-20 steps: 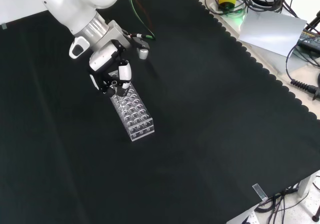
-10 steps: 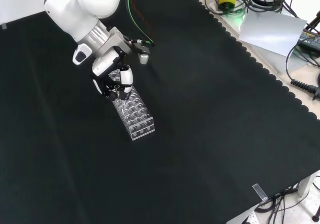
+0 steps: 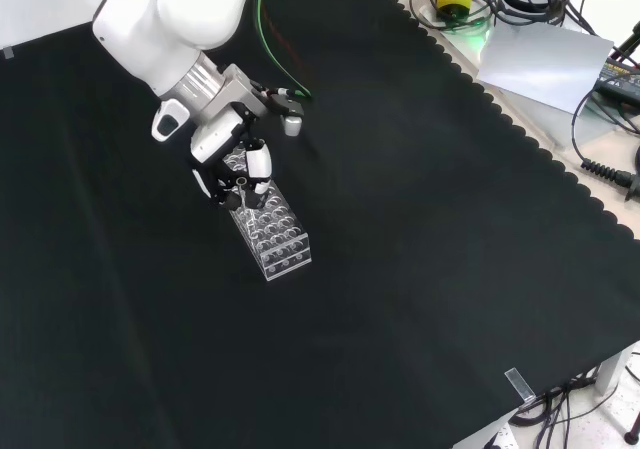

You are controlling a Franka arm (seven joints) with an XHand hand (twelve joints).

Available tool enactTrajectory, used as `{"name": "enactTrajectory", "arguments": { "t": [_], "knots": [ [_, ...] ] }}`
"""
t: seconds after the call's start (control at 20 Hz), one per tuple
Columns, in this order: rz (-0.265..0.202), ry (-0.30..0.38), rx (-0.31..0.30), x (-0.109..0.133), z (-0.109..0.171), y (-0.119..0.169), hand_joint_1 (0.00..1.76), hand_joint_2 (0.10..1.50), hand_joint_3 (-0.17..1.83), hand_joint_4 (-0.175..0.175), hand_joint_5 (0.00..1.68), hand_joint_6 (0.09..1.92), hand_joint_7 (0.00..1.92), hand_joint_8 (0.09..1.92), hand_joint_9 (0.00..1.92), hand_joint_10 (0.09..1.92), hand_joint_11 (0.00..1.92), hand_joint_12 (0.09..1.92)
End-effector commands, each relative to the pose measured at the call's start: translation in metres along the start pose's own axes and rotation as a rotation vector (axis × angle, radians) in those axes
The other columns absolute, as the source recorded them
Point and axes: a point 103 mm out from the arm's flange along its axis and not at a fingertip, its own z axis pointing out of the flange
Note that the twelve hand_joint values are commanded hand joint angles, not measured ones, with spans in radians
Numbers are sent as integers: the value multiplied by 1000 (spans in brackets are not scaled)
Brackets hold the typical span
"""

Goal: Put the test tube back in the rack.

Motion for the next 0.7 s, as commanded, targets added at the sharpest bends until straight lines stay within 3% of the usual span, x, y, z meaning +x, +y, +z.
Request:
{"name": "enactTrajectory", "arguments": {
  "t": [0.05, 0.1, 0.2, 0.3, 0.5, 0.7],
  "knots": [
    [-1, 60, 74, -4, 1, 1, 1212, 691, 605, -175, 1267, 646, 1654, 605, 1518, 625, 945, 1203],
    [-2, 68, 90, -5, 0, 1, 1205, 709, 592, -175, 1238, 692, 1629, 628, 1501, 649, 880, 1260],
    [-8, 80, 109, -6, -1, -1, 1259, 771, 508, -175, 1166, 767, 1342, 742, 1400, 700, 733, 1347],
    [-17, 92, 130, -7, -3, -3, 1202, 876, 366, -168, 1094, 854, 1272, 805, 1280, 768, 635, 1401],
    [-44, 103, 158, -4, -10, -8, 1138, 643, 729, -148, 854, 794, 1036, 877, 1046, 826, 475, 1462],
    [-62, 96, 154, 2, -22, -17, 1120, 580, 826, -115, 760, 797, 893, 906, 926, 827, 380, 1485]
  ]
}}
